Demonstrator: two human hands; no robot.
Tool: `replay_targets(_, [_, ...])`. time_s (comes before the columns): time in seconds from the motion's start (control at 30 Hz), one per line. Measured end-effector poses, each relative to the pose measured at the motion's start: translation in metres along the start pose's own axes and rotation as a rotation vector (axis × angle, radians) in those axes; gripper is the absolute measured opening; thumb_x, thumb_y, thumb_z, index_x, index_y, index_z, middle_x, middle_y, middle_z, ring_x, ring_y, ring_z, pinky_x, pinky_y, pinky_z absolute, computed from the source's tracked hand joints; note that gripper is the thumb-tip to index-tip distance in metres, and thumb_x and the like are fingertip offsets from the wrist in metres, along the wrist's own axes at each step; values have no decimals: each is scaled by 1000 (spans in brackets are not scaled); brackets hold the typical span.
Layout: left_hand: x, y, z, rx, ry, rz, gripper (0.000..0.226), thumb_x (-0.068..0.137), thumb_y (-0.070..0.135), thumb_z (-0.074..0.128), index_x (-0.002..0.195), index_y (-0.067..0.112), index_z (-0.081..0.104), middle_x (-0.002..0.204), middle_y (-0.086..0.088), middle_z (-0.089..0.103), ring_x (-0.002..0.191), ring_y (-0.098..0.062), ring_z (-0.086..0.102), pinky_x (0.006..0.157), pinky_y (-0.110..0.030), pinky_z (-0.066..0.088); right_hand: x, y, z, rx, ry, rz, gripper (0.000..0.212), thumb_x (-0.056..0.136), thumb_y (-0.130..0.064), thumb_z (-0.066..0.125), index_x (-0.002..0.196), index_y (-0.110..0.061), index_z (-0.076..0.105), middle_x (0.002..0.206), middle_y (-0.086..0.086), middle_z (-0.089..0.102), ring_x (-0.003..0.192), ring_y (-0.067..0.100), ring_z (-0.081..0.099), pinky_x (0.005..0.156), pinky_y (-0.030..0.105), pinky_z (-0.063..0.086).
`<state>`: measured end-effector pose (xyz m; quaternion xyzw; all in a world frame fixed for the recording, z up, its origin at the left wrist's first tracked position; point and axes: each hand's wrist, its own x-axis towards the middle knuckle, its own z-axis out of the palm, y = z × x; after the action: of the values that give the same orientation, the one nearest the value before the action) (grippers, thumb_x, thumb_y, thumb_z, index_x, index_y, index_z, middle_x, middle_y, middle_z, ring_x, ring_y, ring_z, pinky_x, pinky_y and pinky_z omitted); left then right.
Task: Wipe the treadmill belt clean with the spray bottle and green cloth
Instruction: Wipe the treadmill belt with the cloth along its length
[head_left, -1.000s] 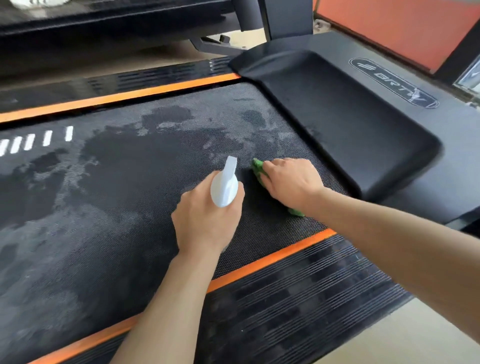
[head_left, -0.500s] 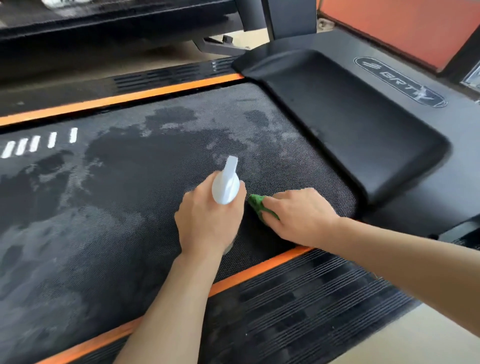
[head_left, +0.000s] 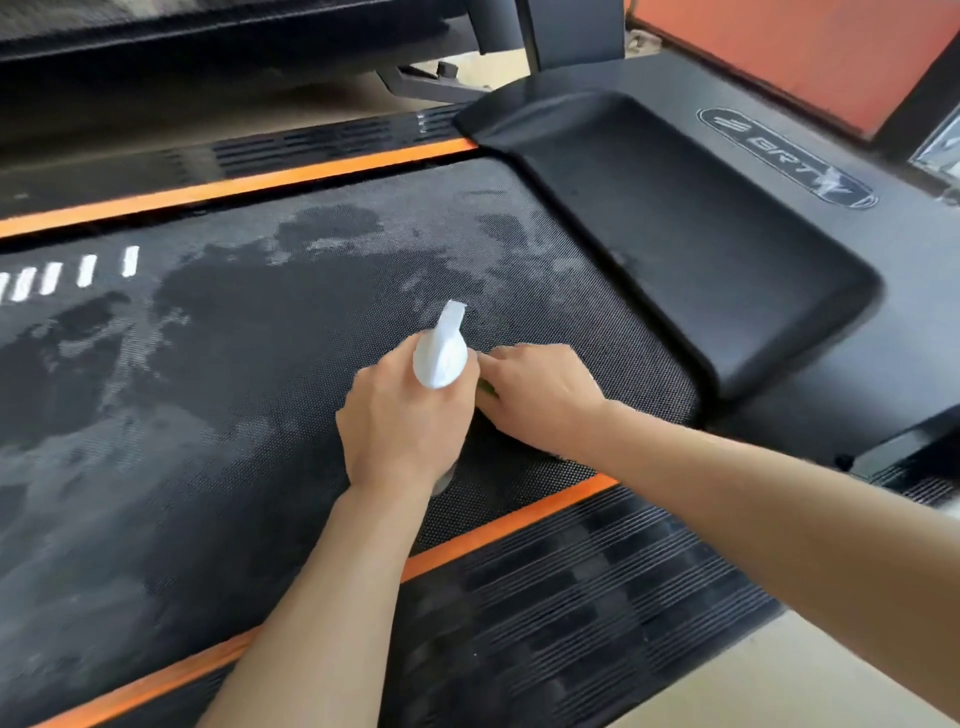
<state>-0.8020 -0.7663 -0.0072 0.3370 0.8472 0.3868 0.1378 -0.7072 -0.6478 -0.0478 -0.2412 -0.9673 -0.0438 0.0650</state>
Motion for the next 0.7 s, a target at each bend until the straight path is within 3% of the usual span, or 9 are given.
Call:
replay_targets(0.1, [-2,2,-1,-3,18,-12,32,91,55,54,89,27,68,82,5,77,93,-30,67,85,-46,55,13,30,12,-101,67,-58,44,97,-48,30,96,-19,63,82,1,65,75,29,66,56,35,46])
replay_targets(0.23, [-2,1,-3,-8,16,-17,31,91,51,55,83,23,67,83,3,76,90,-34,66,88,-47,55,15,109,-1,-257,-48,286,34,103,-42,38,116,-20,61,105,7,67,99,33,65,75,40,51])
replay_targets(0.3, [0,0,-2,6,-2,-13,29,93,48,56,85,23,68,83,4,77,90,-33,67,87,-46,55,3,129,-5,-321,-60,384,36,103,-43,37,114,-20,62,105,7,67,100,32,65,77,40,52])
replay_targets(0.47, [0,2,-1,54,-23,10,28,94,48,55,87,24,67,83,4,77,90,-34,65,84,-45,54,-30,116,-6,-322,-166,444,41,102,-44,30,103,-18,62,94,9,70,85,35,68,61,34,44])
replay_targets(0.7, [-3,5,-1,83,-34,25,30,94,50,53,87,23,65,85,2,76,91,-38,63,84,-44,53,-55,63,-26,-187,-173,541,42,100,-41,32,98,-15,66,101,14,71,93,37,68,69,36,46])
